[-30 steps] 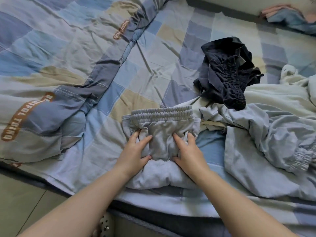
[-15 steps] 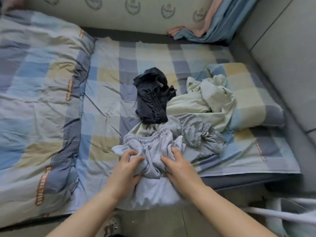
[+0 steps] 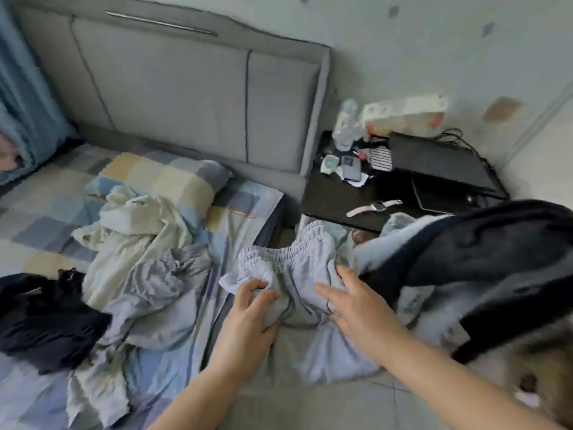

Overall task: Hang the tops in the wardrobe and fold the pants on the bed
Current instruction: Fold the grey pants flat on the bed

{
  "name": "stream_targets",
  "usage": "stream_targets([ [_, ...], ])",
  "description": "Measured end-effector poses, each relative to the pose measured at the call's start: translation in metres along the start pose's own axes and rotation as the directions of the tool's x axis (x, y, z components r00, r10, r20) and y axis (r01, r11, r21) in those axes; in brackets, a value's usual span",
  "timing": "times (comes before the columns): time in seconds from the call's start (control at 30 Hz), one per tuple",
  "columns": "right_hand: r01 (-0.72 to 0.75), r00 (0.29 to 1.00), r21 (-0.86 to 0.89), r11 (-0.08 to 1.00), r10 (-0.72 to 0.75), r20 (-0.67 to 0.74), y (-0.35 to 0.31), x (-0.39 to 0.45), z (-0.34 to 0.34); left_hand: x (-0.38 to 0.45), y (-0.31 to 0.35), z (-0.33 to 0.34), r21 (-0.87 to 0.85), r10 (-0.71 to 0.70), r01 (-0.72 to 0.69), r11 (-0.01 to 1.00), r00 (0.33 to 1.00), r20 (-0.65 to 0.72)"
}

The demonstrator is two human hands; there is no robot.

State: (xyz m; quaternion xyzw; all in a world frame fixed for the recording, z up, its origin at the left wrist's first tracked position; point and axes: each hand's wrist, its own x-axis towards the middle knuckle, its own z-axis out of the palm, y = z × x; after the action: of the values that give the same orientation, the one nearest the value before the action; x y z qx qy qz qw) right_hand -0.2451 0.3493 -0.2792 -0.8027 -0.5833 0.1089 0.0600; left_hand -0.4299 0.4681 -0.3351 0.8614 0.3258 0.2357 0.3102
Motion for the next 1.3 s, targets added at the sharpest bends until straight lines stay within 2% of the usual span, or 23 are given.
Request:
stream_targets([
  [0.03,-0.042,0.999,-0.033,0.999,0.041,-0.034,0.020,-0.026,-0.005,0.002,0.023,0.015,-0.020,0.045,-0.044,0.999,0.997,0.056],
  [0.1,-0.202,0.968,0.013,0.979,0.202,-0.150,0.062,-0.093,-0.016,0.005,0.076,0.059,-0.066,0.170,-0.160,0.985,0.969,0.180],
  [0.17,-0.349,0.912,0.167,0.922,0.375,-0.165,0.099,-0.155,-0.021,-0.001,0.124,0.101,-0.114,0.258,-0.235,0.965,0.927,0.272],
  [0.2,-0.410,0.891,0.209,0.888,0.439,-0.119,0.118,-0.188,-0.020,-0.009,0.148,0.126,-0.139,0.309,-0.279,0.950,0.899,0.311],
  [0.23,-0.499,0.847,0.234,0.834,0.527,-0.072,0.142,-0.231,-0.020,-0.021,0.181,0.159,-0.179,0.360,-0.315,0.932,0.860,0.362],
  [0.3,-0.592,0.782,0.229,0.773,0.620,-0.072,0.177,-0.292,-0.009,-0.042,0.226,0.202,-0.250,0.429,-0.350,0.903,0.782,0.452],
  [0.47,-0.755,0.605,0.293,0.587,0.796,-0.036,0.245,-0.434,0.003,-0.093,0.340,0.312,-0.431,0.648,-0.487,0.760,0.512,0.563],
  [0.53,-0.792,0.551,0.315,0.523,0.835,-0.003,0.261,-0.463,0.006,-0.100,0.369,0.340,-0.438,0.653,-0.494,0.751,0.463,0.599],
  [0.63,-0.832,0.457,0.356,0.426,0.889,0.004,0.291,-0.496,0.009,-0.104,0.406,0.387,-0.485,0.696,-0.521,0.702,0.361,0.620],
  [0.77,-0.872,0.351,0.377,0.313,0.936,0.033,0.339,-0.511,0.019,-0.091,0.440,0.449,-0.447,0.670,-0.586,0.676,0.236,0.704],
  [0.93,-0.868,0.213,0.456,0.195,0.977,-0.012,0.437,-0.513,0.039,-0.044,0.500,0.555,-0.490,0.714,-0.684,0.541,0.065,0.697],
  [1.0,-0.843,0.115,0.521,0.134,0.991,-0.068,0.480,-0.509,0.041,-0.018,0.533,0.599,-0.524,0.744,-0.708,0.473,0.003,0.668],
  [1.17,-0.731,-0.152,0.683,0.001,0.975,-0.164,0.569,-0.516,0.053,0.015,0.606,0.689,-0.554,0.808,-0.764,0.331,-0.074,0.584],
  [1.23,-0.670,-0.231,0.742,-0.042,0.961,-0.154,0.605,-0.518,0.064,0.025,0.624,0.729,-0.567,0.824,-0.779,0.267,-0.120,0.554],
  [1.3,-0.665,-0.259,0.745,-0.053,0.952,-0.163,0.634,-0.519,0.076,0.033,0.637,0.761,-0.573,0.823,-0.792,0.210,-0.173,0.541],
])
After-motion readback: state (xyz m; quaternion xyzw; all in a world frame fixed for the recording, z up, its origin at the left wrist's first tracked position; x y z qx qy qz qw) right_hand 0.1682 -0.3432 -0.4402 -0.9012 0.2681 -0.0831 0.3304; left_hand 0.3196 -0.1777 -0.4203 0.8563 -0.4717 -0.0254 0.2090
